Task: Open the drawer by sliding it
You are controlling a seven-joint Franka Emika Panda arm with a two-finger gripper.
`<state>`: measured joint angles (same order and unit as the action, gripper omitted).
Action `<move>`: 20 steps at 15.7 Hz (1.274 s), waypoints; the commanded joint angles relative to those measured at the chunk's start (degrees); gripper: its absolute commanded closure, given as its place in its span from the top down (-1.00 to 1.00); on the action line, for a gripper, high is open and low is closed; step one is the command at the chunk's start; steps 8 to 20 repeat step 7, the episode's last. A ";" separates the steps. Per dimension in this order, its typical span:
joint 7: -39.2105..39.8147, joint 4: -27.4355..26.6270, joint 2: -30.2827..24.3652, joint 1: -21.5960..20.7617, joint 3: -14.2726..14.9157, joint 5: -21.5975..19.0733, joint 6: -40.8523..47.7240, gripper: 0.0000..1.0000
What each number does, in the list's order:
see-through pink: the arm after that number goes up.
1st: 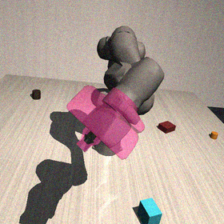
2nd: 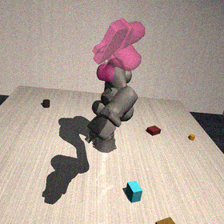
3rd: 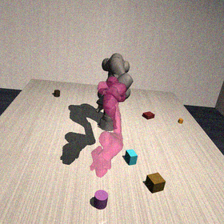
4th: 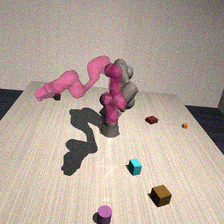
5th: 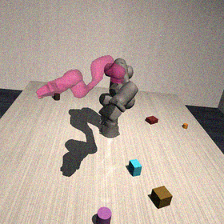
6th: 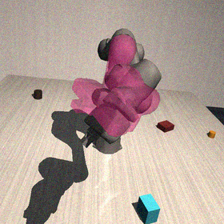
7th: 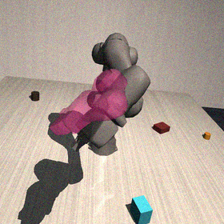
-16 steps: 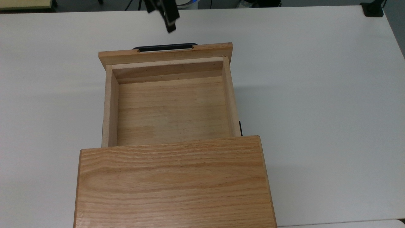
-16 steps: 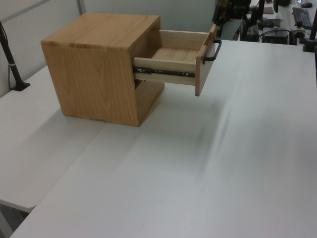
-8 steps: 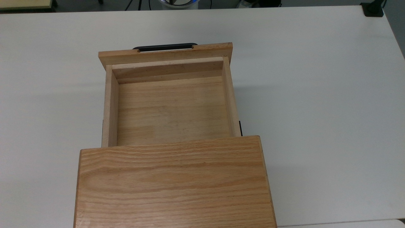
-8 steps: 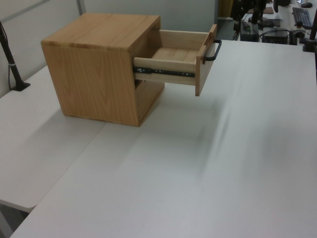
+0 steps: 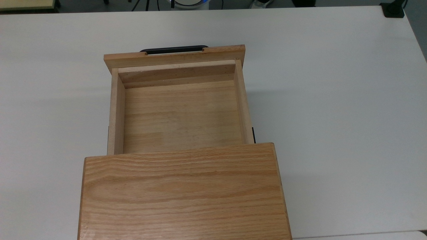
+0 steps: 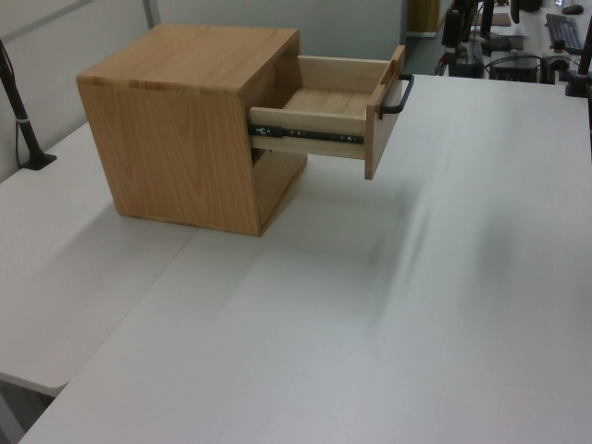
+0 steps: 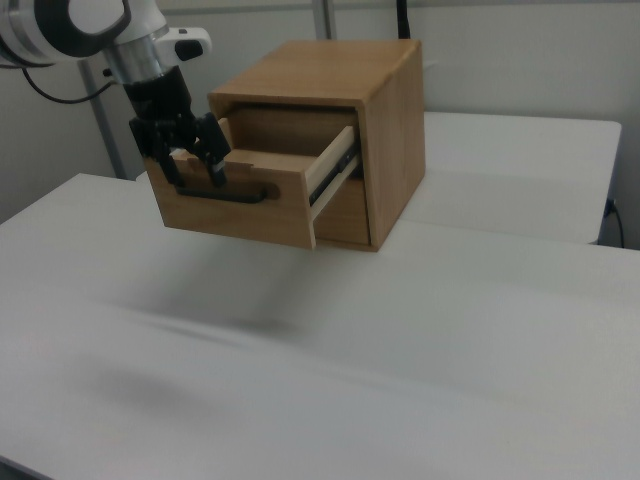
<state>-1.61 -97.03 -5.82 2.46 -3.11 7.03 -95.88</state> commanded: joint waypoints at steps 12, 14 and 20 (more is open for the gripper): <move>1.79 5.63 3.54 -0.08 0.12 -0.62 3.94 1.00; 1.79 5.63 3.54 -0.08 0.12 -0.62 3.94 1.00; 1.79 5.63 3.54 -0.08 0.12 -0.62 3.94 1.00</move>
